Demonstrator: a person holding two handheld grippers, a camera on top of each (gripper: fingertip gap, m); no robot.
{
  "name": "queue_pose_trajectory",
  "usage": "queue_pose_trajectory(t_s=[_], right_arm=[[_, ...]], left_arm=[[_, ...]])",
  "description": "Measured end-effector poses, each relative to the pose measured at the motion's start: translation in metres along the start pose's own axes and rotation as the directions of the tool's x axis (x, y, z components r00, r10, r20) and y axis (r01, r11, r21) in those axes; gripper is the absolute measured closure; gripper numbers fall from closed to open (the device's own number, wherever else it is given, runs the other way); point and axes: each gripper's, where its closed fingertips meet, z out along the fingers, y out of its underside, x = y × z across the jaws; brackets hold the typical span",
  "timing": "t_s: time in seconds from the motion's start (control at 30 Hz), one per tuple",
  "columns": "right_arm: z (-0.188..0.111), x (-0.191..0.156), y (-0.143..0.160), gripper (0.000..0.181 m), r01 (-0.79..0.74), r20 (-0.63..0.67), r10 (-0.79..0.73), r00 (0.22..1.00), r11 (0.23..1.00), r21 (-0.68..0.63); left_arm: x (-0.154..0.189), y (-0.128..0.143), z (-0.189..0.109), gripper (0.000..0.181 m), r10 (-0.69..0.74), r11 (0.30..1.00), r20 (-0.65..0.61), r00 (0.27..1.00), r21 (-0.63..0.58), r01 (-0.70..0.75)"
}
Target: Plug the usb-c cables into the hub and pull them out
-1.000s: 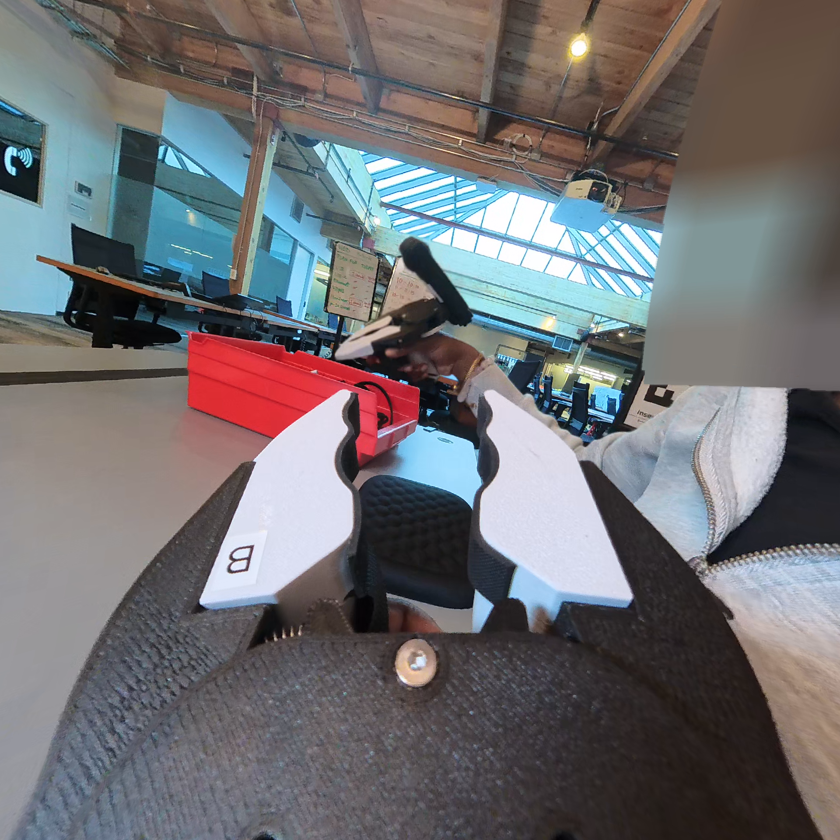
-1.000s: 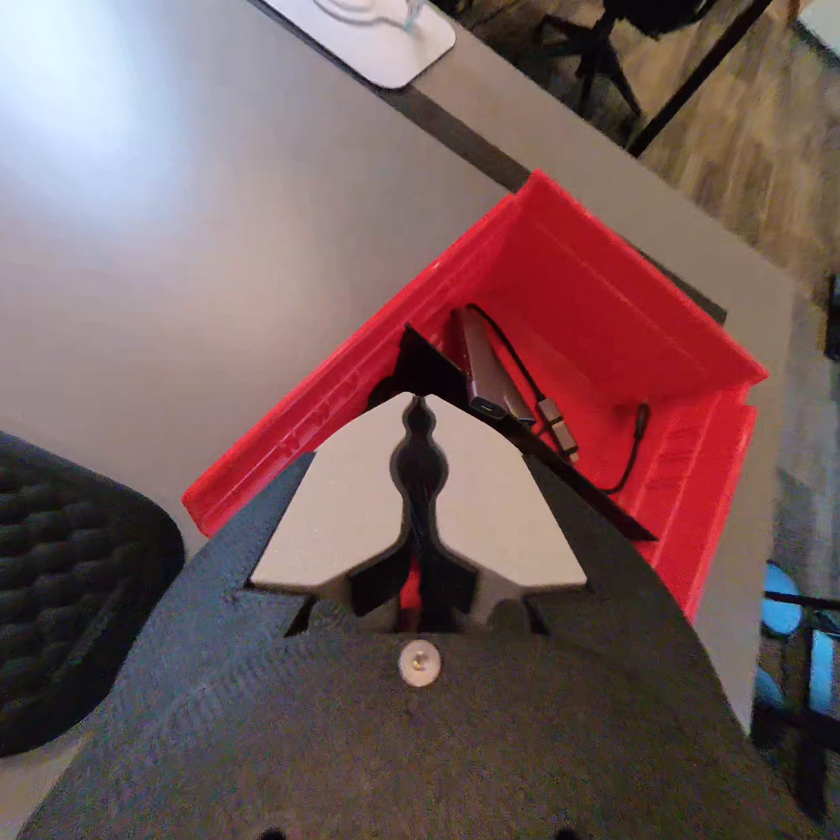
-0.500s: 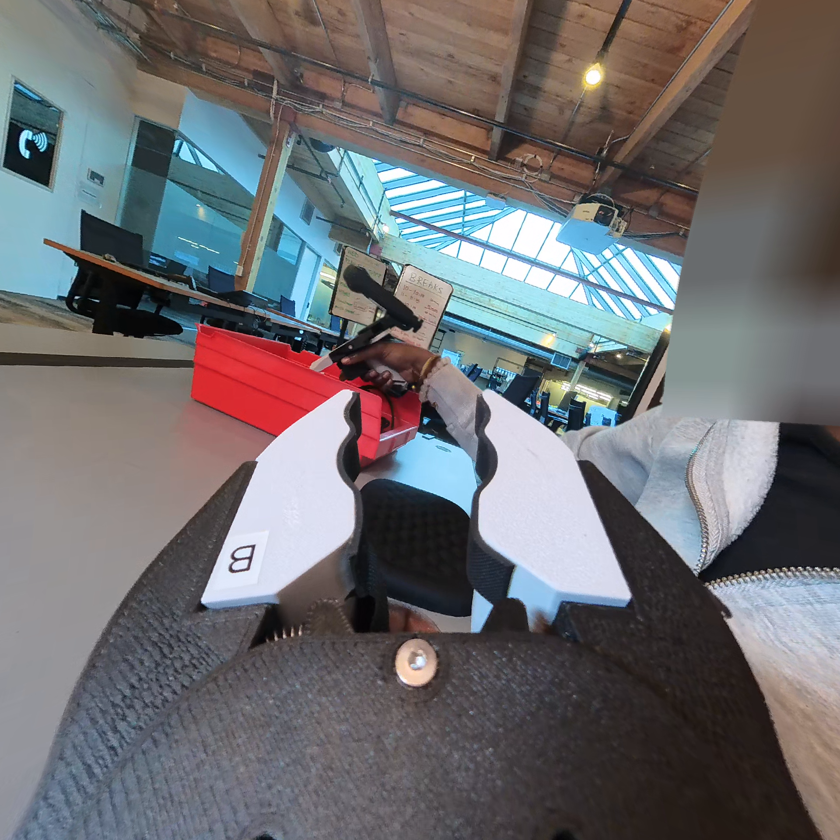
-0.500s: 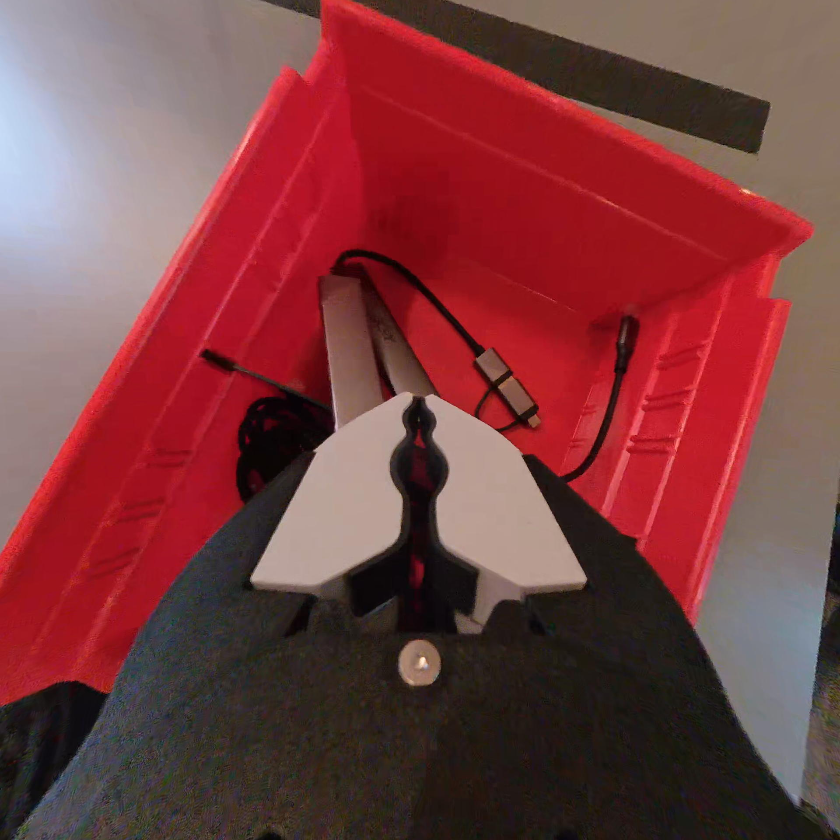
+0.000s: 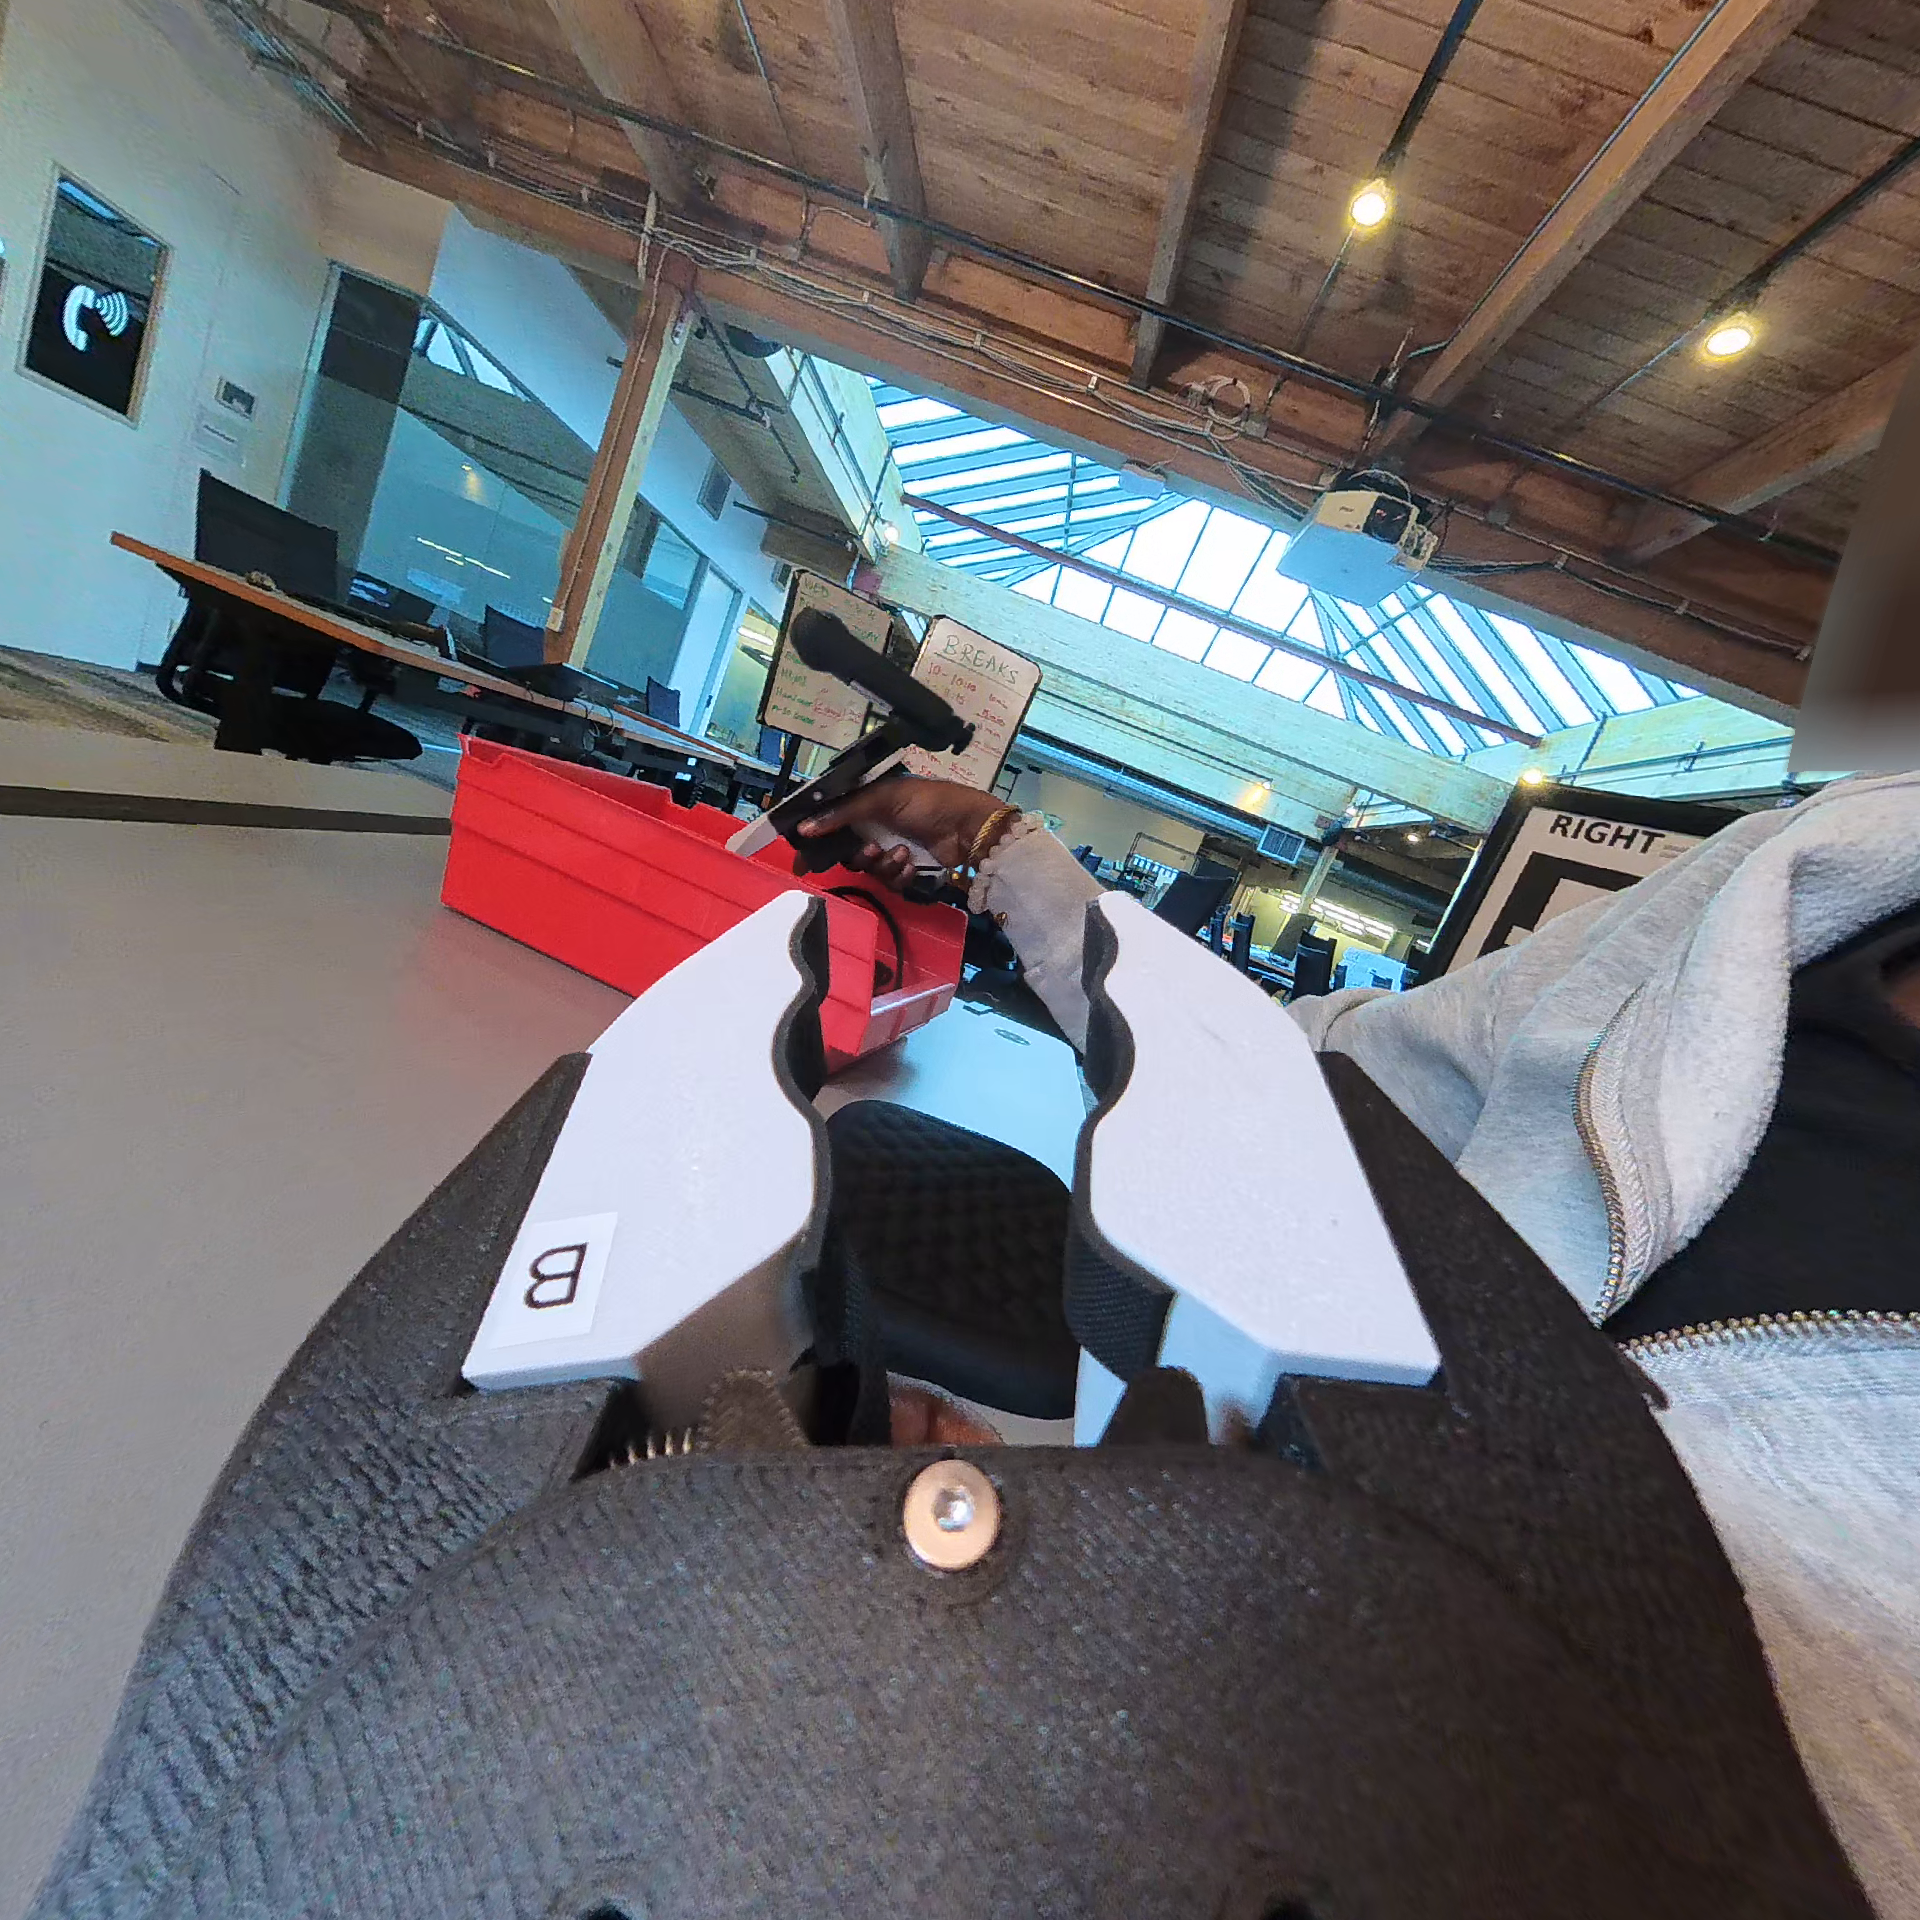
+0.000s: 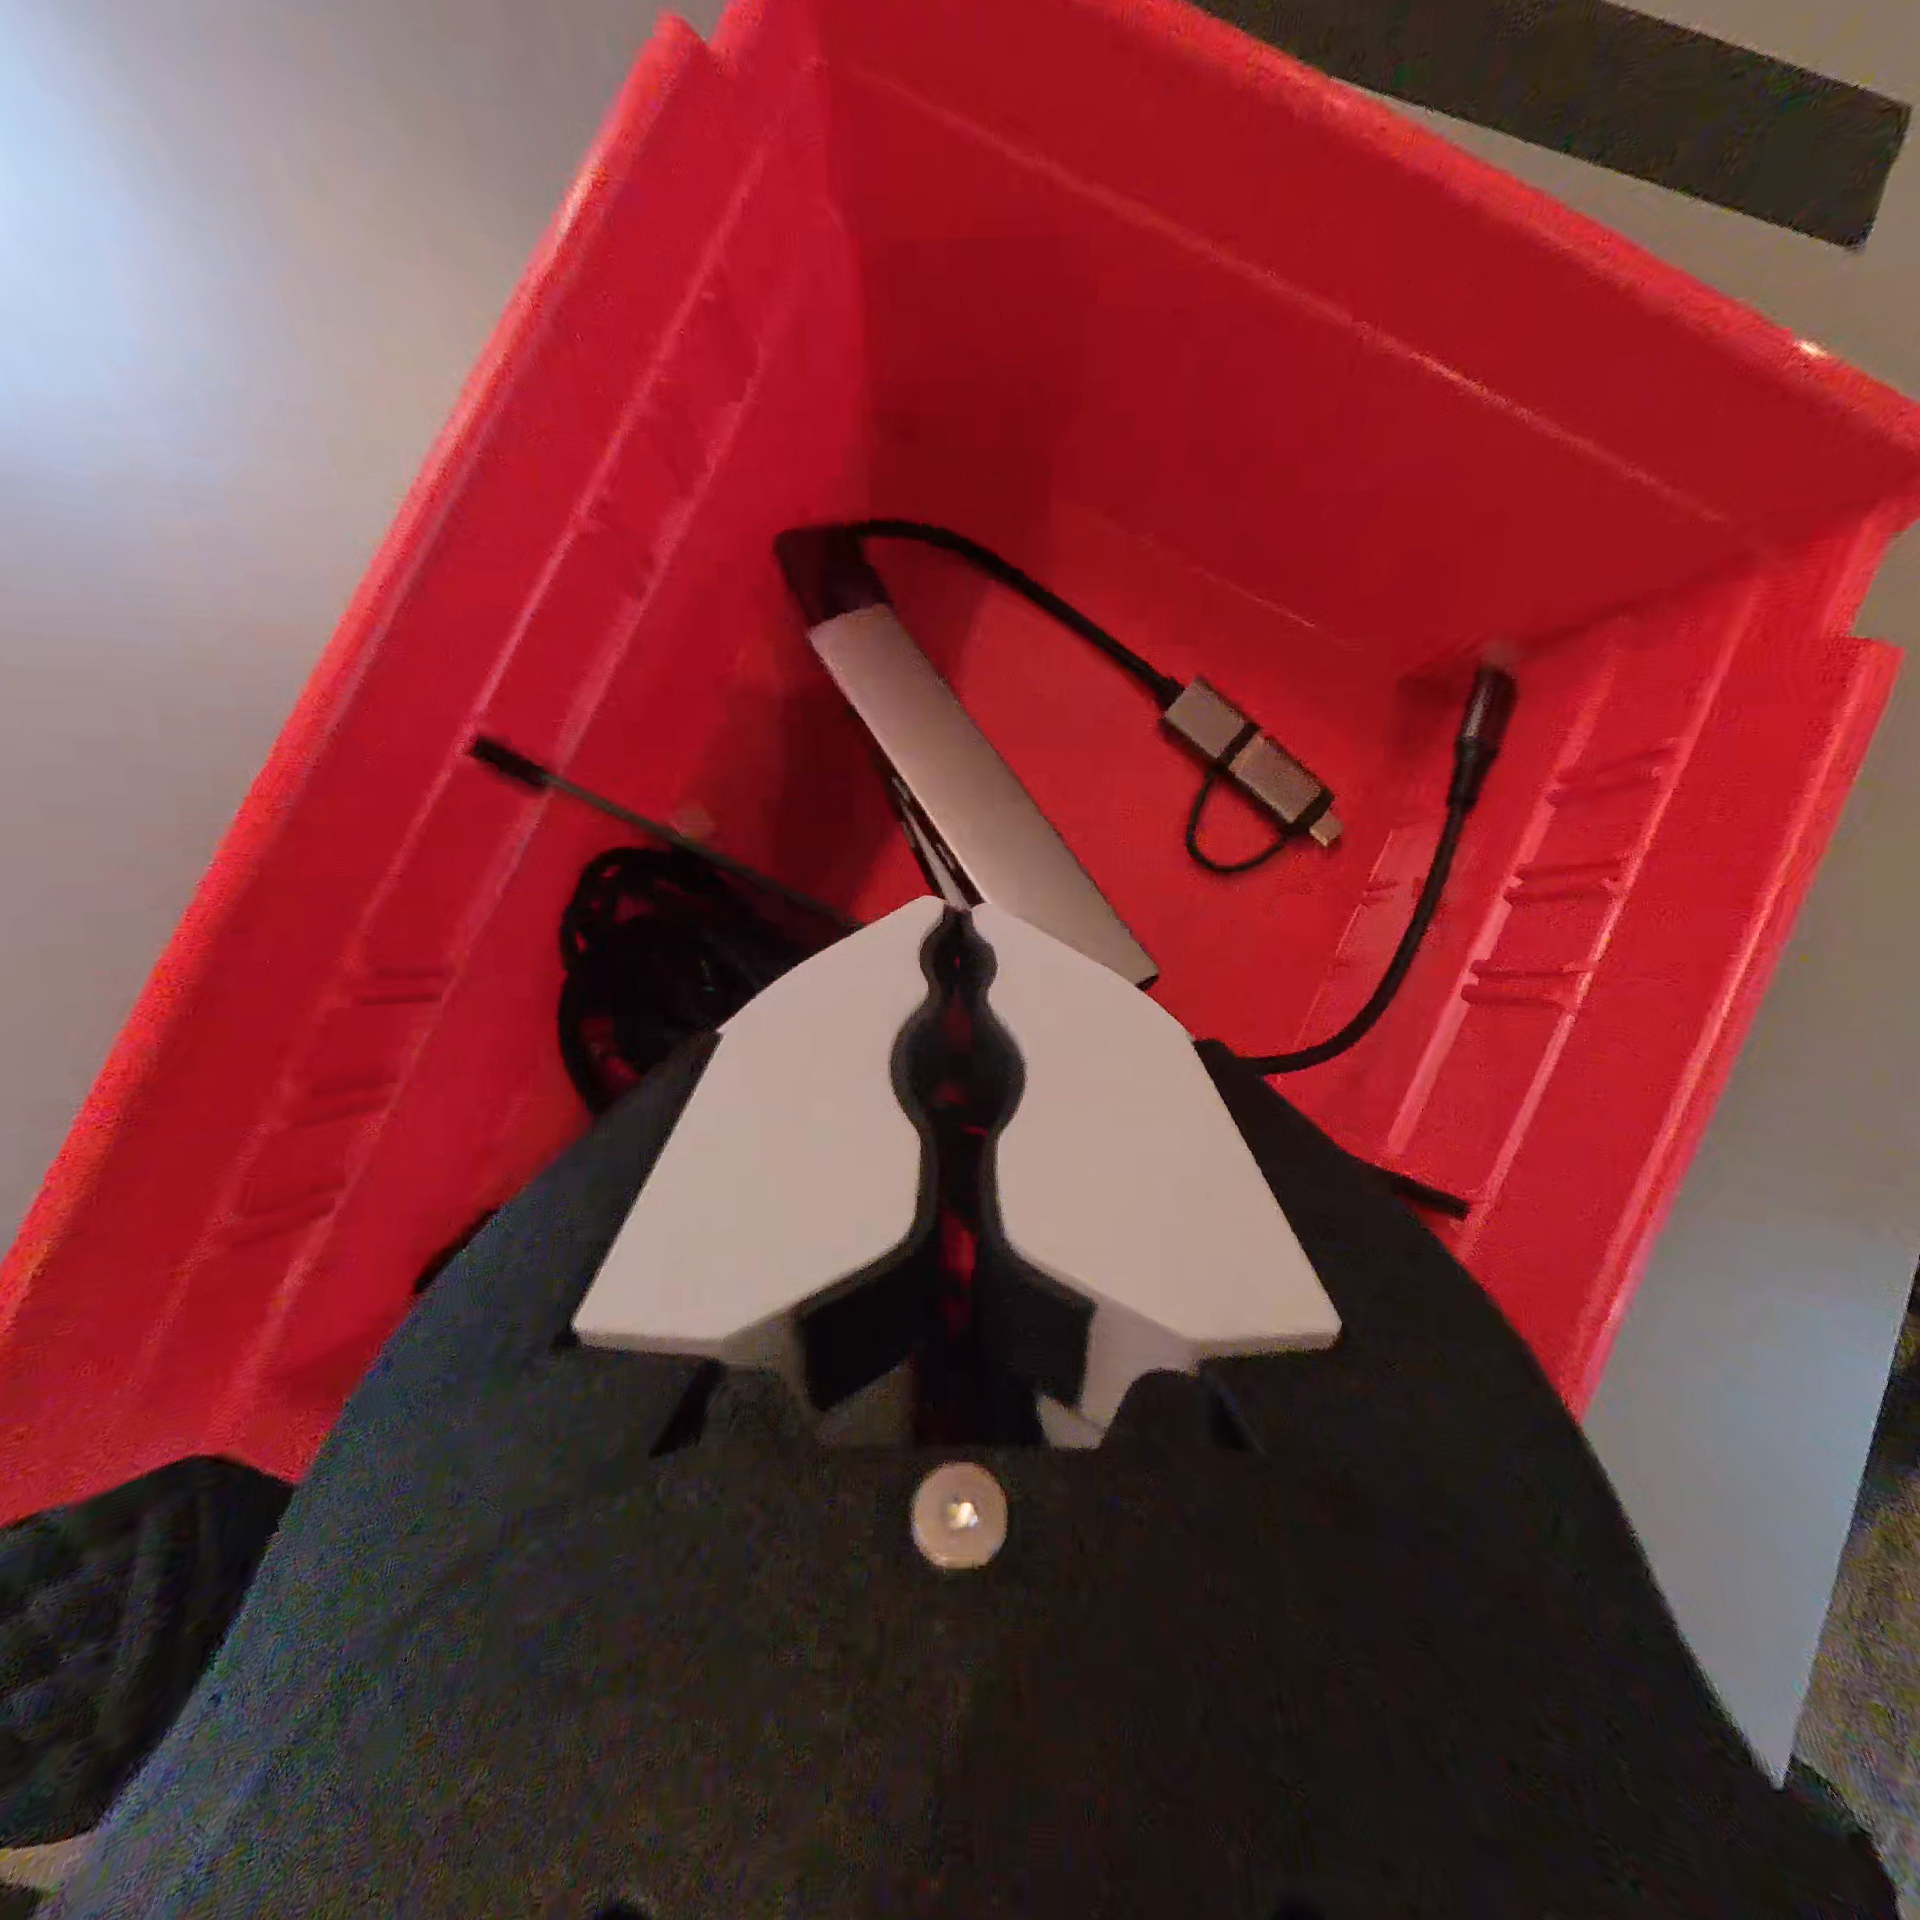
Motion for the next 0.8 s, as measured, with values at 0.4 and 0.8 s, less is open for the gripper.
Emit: queue_pose_trajectory(t_s=[0.4, 0.8], right_arm=[[0.003, 0.020, -0.006, 0.164, -0.143, -0.031, 0.146, 0.989, 0.986, 0.086], [-0.063, -0.135, 0.035, 0.082, -0.094, 0.096, 0.056, 0.994, 0.880, 0.466]], left_arm=[[-0.001, -0.001, 0.000, 0.135, -0.010, 1.000, 0.003, 1.000, 0.006, 0.010], [0.000, -0.002, 0.000, 0.135, -0.001, 1.000, 0.008, 1.000, 0.020, 0.001]])
